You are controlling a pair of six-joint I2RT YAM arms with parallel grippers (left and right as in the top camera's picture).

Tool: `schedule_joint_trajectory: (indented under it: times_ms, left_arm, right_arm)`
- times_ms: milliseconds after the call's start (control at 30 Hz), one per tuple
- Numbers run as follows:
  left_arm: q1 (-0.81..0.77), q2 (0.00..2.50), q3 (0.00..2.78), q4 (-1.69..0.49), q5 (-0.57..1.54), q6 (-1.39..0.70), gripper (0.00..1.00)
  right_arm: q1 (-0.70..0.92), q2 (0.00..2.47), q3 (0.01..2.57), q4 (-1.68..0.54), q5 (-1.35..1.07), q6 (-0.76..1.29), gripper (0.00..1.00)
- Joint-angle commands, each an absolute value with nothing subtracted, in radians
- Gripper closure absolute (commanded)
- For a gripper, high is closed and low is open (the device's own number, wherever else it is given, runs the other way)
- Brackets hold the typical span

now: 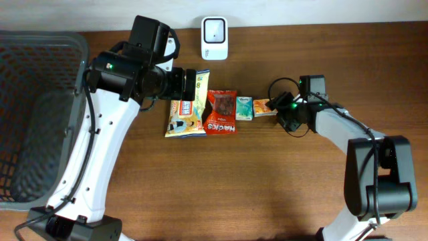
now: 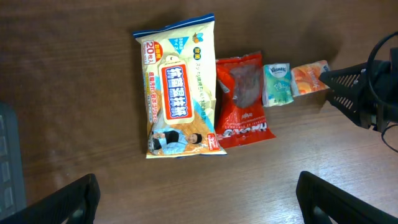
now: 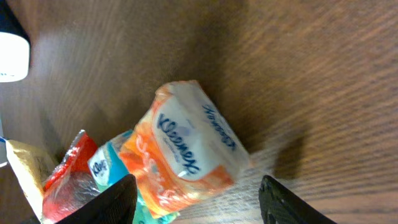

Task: Scan the item barcode
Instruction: 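Reach the right gripper to the orange tissue pack and grasp it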

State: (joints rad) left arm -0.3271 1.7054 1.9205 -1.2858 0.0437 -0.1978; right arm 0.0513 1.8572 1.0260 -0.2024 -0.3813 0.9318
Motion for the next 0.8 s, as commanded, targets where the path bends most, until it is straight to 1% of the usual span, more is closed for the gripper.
schedule_joint_trajectory:
  times_ms: [0,33,67,167,200,267,300,333,367,433,467,500,533,567,600,633,667,767]
  left_arm:
    - [-0.326,1.694,1.923,-1.283,0.037,-0.185,0.01]
    - [-0.326,1.694,1.923,-1.283,0.037,-0.185,0.01]
    - [-0.326,1.694,1.923,-1.283,0.037,-0.185,0.01]
    - [-0.326,1.694,1.923,-1.283,0.037,-0.185,0.01]
    - [-0.326,1.694,1.923,-1.283,0.037,-0.185,0.01]
    - [-0.326,1.694,1.923,-1.283,0.037,-0.185,0.01]
    - [-0.326,1.694,1.923,-1.283,0.037,-0.185,0.01]
    - [-0.326,1.694,1.923,-1.283,0.037,-0.185,0.01]
    - [-0.326,1.694,1.923,-1.284,0.037,-0.184,0.01]
    - [-0.326,1.694,1.923,-1.283,0.037,-0.185,0.01]
    - [-0.326,1.694,1.923,-1.283,0.037,-0.185,0.01]
    - [-0.326,1.694,1.923,-1.284,0.037,-0.185,0.01]
    - [-0.326,1.694,1.923,-1.283,0.037,-0.184,0.01]
    - [-0.326,1.694,1.923,-1.283,0.037,-0.185,0.01]
    - [-0.326,1.694,1.923,-1.283,0.037,-0.185,0.01]
    - [-0.326,1.694,1.923,-1.283,0.037,-0.185,0.01]
    - [-0.326,1.694,1.923,-1.284,0.037,-0.185,0.01]
    - [-0.326,1.694,1.923,-1.284,0.037,-0.184,0.01]
  right_arm:
    - [0.120,1.871,1.032,-0.164,-0.305,0.934,0.38]
    - [0.144,1.872,1.032,-0.165,-0.242,0.952,0.39]
    - [0.153,1.873,1.032,-0.165,-0.209,0.952,0.43]
    - [0.166,1.877,1.032,-0.186,-0.119,0.943,0.44]
    - [0.165,1.888,1.032,-0.186,-0.118,0.944,0.48]
    - [0.165,1.921,1.032,-0.173,-0.112,0.944,0.48]
    - [0.165,1.924,1.032,-0.162,-0.111,0.933,0.52]
    - [0.165,1.923,1.033,-0.151,-0.111,0.915,0.64]
    - [0.160,1.923,1.033,-0.148,-0.116,0.913,0.96]
    - [0.134,1.906,1.037,-0.142,-0.213,0.884,0.96]
    - [0.110,1.886,1.049,-0.120,-0.321,0.770,0.96]
    - [0.079,1.857,1.066,-0.095,-0.502,0.634,0.96]
    - [0.044,1.831,1.081,-0.060,-0.756,0.498,0.96]
    - [0.024,1.818,1.085,-0.031,-0.962,0.429,0.96]
    - [0.002,1.812,1.085,0.035,-1.283,0.369,0.96]
    - [-0.002,1.813,1.085,0.072,-1.448,0.369,0.96]
    - [0.001,1.813,1.085,0.126,-1.554,0.369,0.96]
    - [0.060,1.813,1.085,0.169,-1.552,0.363,0.96]
